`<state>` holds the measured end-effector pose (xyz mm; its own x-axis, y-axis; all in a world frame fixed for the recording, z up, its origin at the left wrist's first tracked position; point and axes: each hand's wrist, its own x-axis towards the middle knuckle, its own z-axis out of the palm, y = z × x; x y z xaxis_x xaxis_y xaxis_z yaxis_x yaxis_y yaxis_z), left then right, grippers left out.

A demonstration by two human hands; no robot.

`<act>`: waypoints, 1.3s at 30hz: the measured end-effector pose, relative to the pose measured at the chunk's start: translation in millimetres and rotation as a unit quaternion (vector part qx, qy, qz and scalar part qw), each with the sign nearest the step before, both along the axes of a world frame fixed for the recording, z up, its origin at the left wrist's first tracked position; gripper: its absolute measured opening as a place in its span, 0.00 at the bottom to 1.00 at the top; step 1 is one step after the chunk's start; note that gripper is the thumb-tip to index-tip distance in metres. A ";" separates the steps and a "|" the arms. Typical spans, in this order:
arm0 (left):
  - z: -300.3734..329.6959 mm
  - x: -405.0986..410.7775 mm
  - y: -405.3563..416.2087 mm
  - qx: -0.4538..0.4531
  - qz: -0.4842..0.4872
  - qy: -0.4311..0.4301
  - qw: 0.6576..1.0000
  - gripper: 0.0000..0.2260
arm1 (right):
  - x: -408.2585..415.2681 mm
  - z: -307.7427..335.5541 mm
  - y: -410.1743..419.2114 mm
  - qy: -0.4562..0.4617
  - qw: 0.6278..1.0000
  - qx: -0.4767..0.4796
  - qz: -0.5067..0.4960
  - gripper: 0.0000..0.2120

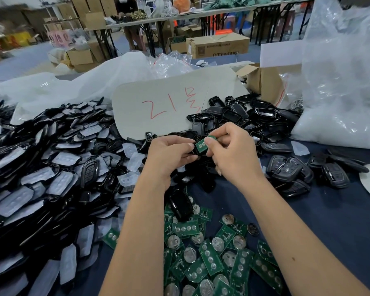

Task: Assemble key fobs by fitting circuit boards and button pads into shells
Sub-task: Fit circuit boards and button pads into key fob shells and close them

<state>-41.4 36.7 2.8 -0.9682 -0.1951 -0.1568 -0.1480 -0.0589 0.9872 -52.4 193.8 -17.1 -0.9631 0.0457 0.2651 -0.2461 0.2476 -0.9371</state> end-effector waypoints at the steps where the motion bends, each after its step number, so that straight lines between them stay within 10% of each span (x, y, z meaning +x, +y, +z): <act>1: -0.2 -0.1 0.2 0.003 0.001 0.001 1.000 0.06 | 0.7 0.5 -0.4 0.001 1.000 -0.004 -0.001 0.03; 39: -4.8 -4.6 7.8 -0.001 0.022 0.041 0.999 0.06 | 7.0 0.5 -7.1 0.005 0.996 0.009 -0.083 0.07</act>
